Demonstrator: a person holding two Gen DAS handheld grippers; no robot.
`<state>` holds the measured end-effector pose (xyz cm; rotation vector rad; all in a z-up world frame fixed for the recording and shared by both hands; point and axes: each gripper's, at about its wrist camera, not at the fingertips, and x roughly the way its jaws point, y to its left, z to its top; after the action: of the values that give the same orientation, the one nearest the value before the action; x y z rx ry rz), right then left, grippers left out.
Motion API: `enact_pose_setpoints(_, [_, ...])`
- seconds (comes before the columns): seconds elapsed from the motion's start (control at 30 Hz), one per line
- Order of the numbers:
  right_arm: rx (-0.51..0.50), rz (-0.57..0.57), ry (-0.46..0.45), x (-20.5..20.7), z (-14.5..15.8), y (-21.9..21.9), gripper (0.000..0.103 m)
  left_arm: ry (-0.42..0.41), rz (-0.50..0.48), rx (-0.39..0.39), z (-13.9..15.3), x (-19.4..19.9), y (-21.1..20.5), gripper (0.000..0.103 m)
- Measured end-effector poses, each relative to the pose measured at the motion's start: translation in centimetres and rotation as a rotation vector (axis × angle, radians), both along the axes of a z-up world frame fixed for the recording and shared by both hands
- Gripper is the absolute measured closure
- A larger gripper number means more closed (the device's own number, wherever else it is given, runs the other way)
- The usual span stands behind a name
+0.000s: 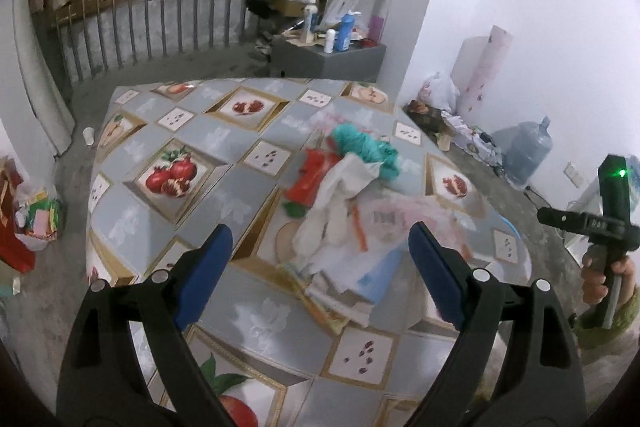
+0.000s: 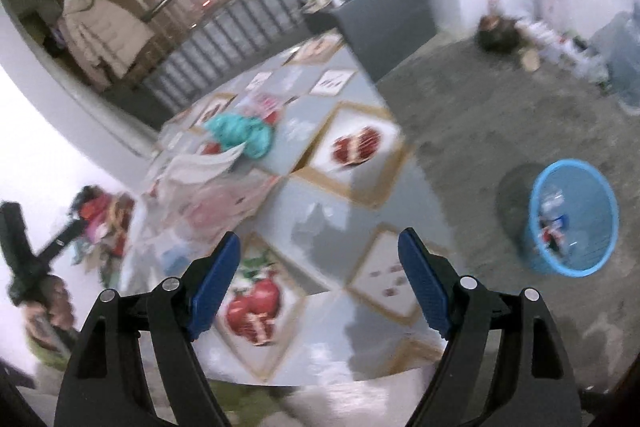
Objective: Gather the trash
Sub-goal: 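Turn both tools back toward the table clutter, then lower the left tool onto the teal plastic bag and close on it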
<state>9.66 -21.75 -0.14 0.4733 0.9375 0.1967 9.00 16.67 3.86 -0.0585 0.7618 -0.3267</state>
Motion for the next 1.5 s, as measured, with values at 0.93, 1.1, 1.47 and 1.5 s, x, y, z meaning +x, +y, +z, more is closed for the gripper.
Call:
enact_pose_setpoints(0.93, [0.304,0.022,0.159,4.3,-4.5,3.8,0.031,-0.028,-0.317,-0.031,-1.4,9.2,-3.7,0.028])
enact_pose_setpoints(1.1, [0.360,0.016,0.183,4.7,-5.4,3.6,0.034,-0.004,-0.372,-0.002,-1.8,11.4,-5.4,0.030])
enact_pose_setpoints(1.47, [0.463,0.016,0.222,5.4,-6.9,3.2,0.043,0.071,-0.445,0.061,-4.1,19.1,-9.1,0.044])
enact_pose_setpoints(1.5, [0.478,0.018,0.223,5.5,-7.1,3.2,0.043,0.082,-0.446,0.068,-4.5,19.8,-9.3,0.046])
